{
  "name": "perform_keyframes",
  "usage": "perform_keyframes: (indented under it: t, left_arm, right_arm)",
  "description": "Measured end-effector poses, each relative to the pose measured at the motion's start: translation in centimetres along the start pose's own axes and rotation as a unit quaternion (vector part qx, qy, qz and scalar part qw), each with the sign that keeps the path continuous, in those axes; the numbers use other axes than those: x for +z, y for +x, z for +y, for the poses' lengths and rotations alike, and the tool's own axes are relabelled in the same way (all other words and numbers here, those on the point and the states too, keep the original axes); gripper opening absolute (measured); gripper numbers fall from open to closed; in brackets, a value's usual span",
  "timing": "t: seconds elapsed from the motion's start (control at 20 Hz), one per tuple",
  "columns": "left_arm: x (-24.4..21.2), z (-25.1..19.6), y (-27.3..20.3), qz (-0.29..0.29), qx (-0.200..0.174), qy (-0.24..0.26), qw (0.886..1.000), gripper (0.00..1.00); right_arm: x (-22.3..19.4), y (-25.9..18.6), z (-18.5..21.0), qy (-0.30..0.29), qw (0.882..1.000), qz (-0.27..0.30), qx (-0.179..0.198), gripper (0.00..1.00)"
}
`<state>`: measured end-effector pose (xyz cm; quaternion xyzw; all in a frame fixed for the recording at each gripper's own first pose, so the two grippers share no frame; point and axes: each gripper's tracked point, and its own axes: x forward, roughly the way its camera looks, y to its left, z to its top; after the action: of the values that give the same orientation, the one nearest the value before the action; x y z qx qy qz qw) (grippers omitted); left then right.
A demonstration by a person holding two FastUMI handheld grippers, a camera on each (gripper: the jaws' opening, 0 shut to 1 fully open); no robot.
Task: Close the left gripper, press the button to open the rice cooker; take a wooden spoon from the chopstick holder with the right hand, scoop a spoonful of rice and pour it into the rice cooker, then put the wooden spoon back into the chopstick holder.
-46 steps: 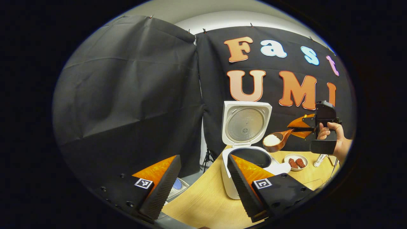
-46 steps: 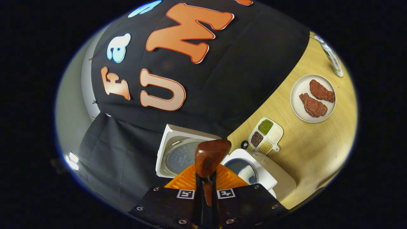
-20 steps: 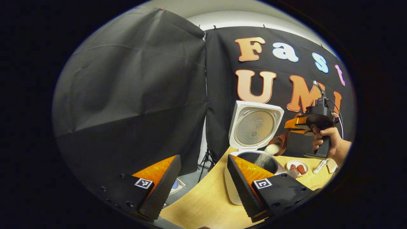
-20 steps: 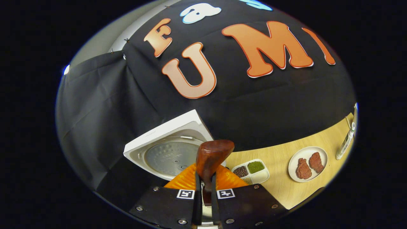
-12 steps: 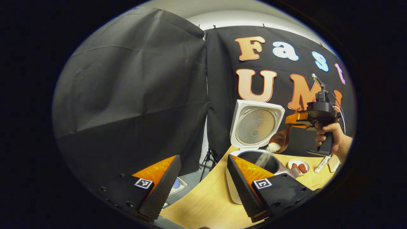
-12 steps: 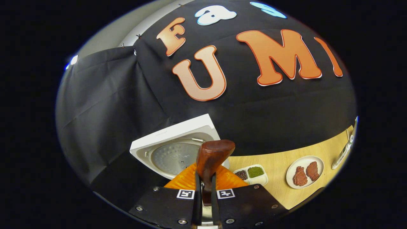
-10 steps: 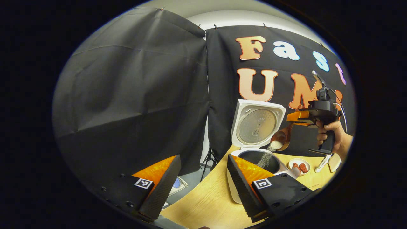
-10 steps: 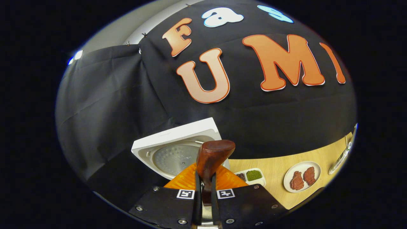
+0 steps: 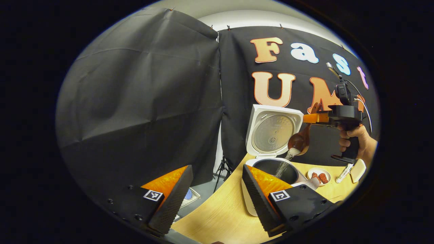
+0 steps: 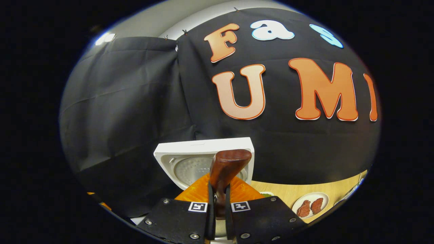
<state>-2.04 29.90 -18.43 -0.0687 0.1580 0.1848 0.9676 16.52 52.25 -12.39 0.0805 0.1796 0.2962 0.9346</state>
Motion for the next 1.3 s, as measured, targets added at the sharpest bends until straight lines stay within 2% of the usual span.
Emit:
perform_keyframes:
  t: [0.1,0.4,0.75,0.8,0.9,1.05,1.3]
  left_arm:
    - [-0.4,0.1,0.2,0.007,0.003,-0.001,1.0,0.99]
    - [-1.0,0.4,-0.7,0.013,0.009,0.006,1.0,1.0]
    - [-1.3,0.9,-1.1,0.016,0.011,0.007,1.0,0.99]
    - [-1.2,0.8,-1.2,0.016,0.009,0.008,1.0,0.99]
    - [-1.3,0.5,-1.3,0.015,0.005,0.011,1.0,0.99]
    - [-1.4,-0.2,-1.5,0.017,-0.003,0.015,1.0,1.0]
    - [-1.5,-2.0,-2.6,0.019,-0.024,0.028,0.999,0.99]
  right_arm:
    - [0.4,-0.1,0.6,-0.032,0.999,-0.006,0.004,0.11]
    - [0.8,-0.6,1.9,-0.08,0.996,-0.015,0.02,0.11]
    - [1.2,-1.0,2.4,-0.189,0.981,-0.041,0.01,0.11]
    - [1.3,-1.2,2.3,-0.19,0.981,-0.042,0.01,0.11]
    - [1.0,-1.6,2.1,-0.162,0.986,-0.036,0.011,0.11]
    - [1.1,-3.2,0.3,-0.088,0.996,-0.026,0.006,0.11]
    - [1.2,-7.0,-4.6,0.004,1.0,-0.019,-0.022,0.11]
